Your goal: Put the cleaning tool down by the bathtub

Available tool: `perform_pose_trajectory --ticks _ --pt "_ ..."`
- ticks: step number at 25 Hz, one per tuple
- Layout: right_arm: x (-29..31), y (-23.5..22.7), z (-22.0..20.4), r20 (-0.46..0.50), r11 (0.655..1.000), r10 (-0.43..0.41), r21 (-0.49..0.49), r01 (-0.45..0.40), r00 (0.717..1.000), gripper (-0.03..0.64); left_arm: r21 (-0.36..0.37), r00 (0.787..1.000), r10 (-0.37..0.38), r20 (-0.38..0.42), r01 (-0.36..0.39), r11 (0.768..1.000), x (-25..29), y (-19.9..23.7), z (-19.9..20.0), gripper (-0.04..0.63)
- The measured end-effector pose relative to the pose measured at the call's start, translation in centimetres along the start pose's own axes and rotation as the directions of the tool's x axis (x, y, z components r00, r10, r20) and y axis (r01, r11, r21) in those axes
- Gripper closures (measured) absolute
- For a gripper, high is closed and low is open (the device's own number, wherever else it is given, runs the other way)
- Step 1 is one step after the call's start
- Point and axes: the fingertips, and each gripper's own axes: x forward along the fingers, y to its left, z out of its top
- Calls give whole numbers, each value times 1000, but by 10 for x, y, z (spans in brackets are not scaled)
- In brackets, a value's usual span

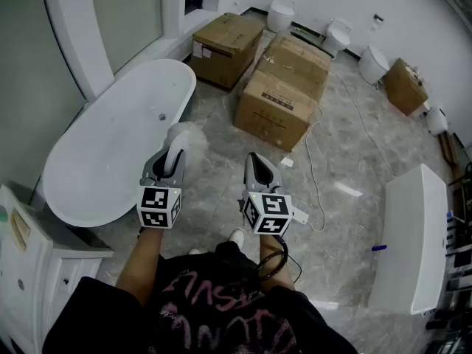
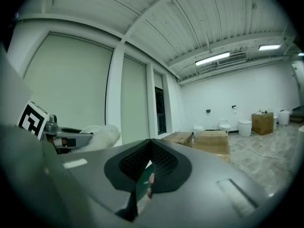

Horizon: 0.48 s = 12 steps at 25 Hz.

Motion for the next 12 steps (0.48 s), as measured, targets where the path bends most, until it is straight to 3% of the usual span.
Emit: perform_pose_trajectory --ticks 12 --pt "10 3 -6 -20 1000 0 -5 -1 1000 604 35 1000 -9 -19 9 999 6 3 -5 509"
